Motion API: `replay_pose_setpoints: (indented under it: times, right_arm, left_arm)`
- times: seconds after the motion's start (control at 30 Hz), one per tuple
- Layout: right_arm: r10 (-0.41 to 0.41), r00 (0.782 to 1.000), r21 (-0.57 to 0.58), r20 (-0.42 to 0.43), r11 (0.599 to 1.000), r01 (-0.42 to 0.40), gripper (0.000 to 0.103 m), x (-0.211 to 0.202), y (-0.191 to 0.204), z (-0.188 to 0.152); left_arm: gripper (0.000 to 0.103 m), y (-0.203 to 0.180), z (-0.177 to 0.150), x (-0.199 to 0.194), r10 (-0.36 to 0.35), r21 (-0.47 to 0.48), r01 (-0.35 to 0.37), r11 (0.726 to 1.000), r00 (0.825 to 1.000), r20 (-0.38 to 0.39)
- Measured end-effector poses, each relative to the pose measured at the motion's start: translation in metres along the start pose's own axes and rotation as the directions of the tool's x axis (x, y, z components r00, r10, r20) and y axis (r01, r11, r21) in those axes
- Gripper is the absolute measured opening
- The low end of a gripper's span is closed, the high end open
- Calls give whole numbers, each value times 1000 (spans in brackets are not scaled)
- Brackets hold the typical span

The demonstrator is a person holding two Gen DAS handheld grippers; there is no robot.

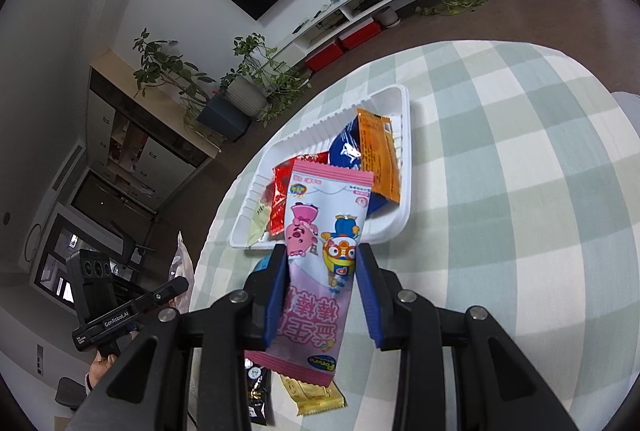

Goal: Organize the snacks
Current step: 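Carry the clear bag into the tray with the left tool while the right tool places the pink packet there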

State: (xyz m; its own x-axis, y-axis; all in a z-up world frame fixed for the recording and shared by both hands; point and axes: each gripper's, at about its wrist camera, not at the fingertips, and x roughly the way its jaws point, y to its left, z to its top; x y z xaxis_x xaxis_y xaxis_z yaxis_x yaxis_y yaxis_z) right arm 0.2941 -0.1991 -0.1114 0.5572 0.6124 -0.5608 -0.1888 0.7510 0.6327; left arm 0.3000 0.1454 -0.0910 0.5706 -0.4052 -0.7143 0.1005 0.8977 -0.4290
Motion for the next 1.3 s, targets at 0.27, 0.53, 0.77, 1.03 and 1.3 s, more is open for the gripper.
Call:
replay_pose_setpoints:
  times: [0.27,0.53,0.77,1.03,1.3]
  right_arm:
    - [9,1000,-19,-4,1000,-9,37,18,7,21]
    - [5,1000,-37,-23,999,-5,37,42,10,40]
    - [-2,999,-47,-51,999,0,37,69,8,52]
    - [-22,996,-72,-83,997,16,37,95,9,57]
    - [-72,993,-138,-96,989,59,38,108,15,51]
  left_arm:
    - [21,-4,27,16,-5,21,5,1000,1000,0]
    - [21,-1,51,40,-9,23,9,1000,1000,-10]
    - [21,9,69,65,-14,2,14,1000,1000,-25]
    - [21,18,84,87,33,5,-33,999,999,-29]
    - [25,34,95,112,70,-19,-71,997,996,-57]
